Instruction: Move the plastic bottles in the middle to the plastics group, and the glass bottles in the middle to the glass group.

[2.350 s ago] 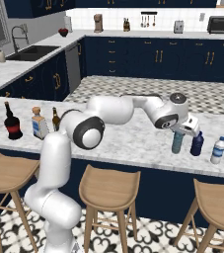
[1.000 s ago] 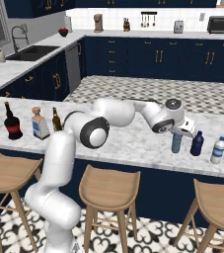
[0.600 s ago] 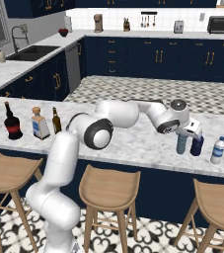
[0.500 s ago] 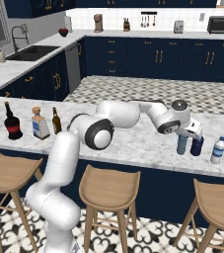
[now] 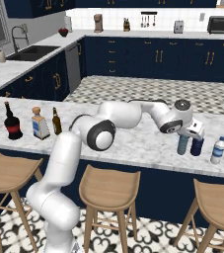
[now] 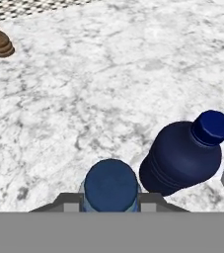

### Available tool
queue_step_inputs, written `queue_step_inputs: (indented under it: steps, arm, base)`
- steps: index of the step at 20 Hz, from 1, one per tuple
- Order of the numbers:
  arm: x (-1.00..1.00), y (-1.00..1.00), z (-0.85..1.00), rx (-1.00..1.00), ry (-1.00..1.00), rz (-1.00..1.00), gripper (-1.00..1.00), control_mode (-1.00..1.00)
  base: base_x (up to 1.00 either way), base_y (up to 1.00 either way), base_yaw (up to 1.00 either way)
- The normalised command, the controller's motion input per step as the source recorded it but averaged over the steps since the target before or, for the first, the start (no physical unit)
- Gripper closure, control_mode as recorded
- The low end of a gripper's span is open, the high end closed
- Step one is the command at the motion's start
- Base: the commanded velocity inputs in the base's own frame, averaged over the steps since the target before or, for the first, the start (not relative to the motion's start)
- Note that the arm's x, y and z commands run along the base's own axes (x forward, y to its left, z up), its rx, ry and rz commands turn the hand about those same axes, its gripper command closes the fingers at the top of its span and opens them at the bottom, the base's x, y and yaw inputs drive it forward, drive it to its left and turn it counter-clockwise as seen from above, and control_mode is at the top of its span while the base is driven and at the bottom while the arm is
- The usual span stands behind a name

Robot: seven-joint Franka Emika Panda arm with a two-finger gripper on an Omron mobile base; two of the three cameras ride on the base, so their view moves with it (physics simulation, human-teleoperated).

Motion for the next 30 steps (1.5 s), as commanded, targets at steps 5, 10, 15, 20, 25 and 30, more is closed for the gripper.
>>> queue_step_inputs:
  steps: [5,10,15,20,25,30]
  arm:
    - [0.00,0.00,0.05,0.00,0.00,0.00,-1.00,-1.00]
    - [0.00,0.00,0.31,-0.01,0.00,0.00,-1.00,-1.00]
    - [-0.08,0.02,0.49,0.00,-0.01,0.00,-1.00,-1.00]
    - [-0.54,0.18,0.11,0.00,0.01,0.10,-1.00,-1.00]
    - [-0.51,0.49,0.00,0.00,0.02,0.09,-1.00,-1.00]
    - [-0.47,0.71,0.12,0.00,-0.04,0.09,-1.00,-1.00]
  base:
    - [0.00,0.00,0.00]
    - [0.00,0.00,0.00]
    - [0.00,0.00,0.00]
    - [0.00,0.00,0.00]
    - [0.00,0.00,0.00]
    - [0.00,0.00,0.00]
